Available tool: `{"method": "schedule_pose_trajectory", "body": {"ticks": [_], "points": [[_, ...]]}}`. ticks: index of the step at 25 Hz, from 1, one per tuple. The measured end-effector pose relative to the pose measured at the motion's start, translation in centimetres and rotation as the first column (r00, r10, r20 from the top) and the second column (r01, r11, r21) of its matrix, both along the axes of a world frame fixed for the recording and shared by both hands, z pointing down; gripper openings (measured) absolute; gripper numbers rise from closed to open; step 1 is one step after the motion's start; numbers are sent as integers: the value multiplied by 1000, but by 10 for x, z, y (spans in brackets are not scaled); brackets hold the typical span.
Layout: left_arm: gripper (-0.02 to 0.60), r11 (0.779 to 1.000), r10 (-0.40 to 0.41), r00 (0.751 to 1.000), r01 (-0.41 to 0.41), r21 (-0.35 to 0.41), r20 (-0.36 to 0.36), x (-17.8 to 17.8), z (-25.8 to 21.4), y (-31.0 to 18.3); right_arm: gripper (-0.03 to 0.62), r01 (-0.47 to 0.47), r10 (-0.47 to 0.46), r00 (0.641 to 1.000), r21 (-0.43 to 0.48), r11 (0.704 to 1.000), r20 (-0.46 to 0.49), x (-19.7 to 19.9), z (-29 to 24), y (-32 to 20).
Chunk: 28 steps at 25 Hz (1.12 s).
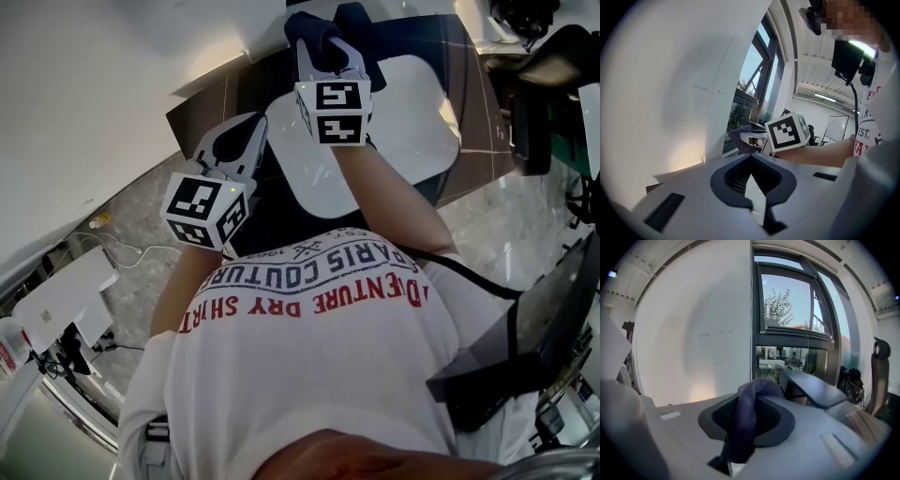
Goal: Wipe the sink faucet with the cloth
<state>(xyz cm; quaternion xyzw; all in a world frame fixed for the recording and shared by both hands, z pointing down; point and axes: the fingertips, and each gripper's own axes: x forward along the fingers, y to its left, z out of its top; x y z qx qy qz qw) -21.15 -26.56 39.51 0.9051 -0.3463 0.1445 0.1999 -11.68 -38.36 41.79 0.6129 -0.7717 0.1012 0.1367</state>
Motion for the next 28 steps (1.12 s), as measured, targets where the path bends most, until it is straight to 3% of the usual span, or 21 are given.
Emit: {"method": "schedule_pose_trajectory", "body": {"ticks": [8, 18, 28], "points": [[2, 1000, 0, 1000, 0, -28, 18, 0, 16, -3, 69, -11, 12, 1000, -92, 996, 9, 4, 58, 2], [2, 999, -2, 1000, 3, -37, 31, 3, 23, -1, 69, -19, 17, 1000, -155, 988, -12, 10, 94, 12], [1, 1000, -1, 999, 1, -19, 32, 3, 12, 6, 69, 4, -3, 1000, 8, 1000, -13, -6, 31, 16]]}}
